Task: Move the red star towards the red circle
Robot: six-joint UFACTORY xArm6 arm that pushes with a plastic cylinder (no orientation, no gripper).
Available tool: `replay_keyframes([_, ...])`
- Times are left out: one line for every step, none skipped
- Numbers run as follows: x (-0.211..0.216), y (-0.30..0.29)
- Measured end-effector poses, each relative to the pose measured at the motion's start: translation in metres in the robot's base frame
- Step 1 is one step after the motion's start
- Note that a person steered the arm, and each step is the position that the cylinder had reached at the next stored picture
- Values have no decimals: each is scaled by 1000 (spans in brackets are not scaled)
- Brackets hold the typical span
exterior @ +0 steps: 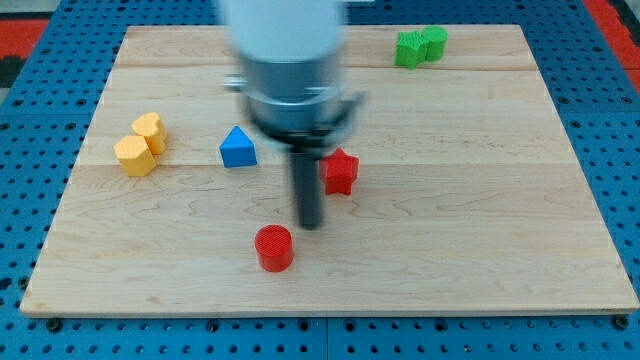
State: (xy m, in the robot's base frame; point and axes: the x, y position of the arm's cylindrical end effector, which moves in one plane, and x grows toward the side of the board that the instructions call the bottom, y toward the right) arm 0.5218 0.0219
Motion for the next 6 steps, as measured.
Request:
replay_keyframes([-39,88])
replay_keyframes([-104,49])
replay_keyframes([-81,-6])
replay_keyframes([-14,-26])
replay_keyframes([-29,-5])
replay_keyframes([-19,42])
